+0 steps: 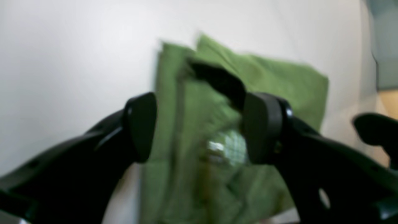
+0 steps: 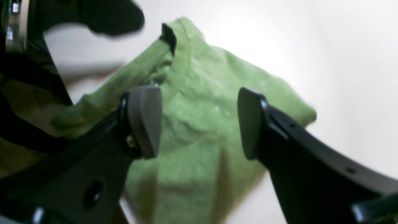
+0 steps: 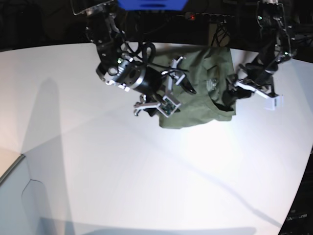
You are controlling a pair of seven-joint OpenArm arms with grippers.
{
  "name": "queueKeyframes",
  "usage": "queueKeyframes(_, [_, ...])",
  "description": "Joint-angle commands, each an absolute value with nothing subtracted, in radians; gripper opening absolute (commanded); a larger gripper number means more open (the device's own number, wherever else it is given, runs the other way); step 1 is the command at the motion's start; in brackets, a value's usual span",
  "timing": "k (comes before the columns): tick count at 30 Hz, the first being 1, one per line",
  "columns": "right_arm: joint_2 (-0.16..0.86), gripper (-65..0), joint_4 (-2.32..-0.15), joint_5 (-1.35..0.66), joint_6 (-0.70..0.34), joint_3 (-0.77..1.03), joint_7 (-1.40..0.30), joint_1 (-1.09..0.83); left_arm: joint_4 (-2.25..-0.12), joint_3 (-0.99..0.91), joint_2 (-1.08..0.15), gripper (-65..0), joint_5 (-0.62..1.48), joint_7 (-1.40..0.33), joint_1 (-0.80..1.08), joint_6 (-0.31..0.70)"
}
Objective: Layout the t-shirt on the table in an organized manner, then fold the t-shirt properly
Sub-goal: 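Grasp the folded bundle edges with both grippers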
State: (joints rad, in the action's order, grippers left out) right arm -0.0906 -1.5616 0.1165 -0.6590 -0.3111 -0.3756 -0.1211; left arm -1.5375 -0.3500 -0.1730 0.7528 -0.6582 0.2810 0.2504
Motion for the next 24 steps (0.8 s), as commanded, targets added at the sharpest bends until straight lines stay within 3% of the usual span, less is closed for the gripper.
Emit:
queueKeyframes(1, [-0.099,-26.6,-1.581,0.097,-0.662,-0.311,-0.346,-0.113,-1.552,-0.341,-0.176,-22.5,0.763,-0.638,0.255,0.252])
queueKeyframes(8, [-0.077,-26.6,-1.583,0.099,-0.662,-0.311,-0.344,-0.127,-1.458,-0.329,-0.137,-33.4,0.699,-0.638,0.205,0.254])
queueKeyframes(18, [-0.064,-26.6,-1.583,0.099,-0.662,-0.311,-0.346,-0.13,-1.448,-0.332,-0.131,-26.6,0.679,-0.638,0.205,0.254])
queueKeyframes(24, [-0.064,-26.6,-1.583,0.101,-0.662,-0.311,-0.346,-0.127,-1.448,-0.332,-0.131,-26.0,0.679,-0.638,0.216,0.254])
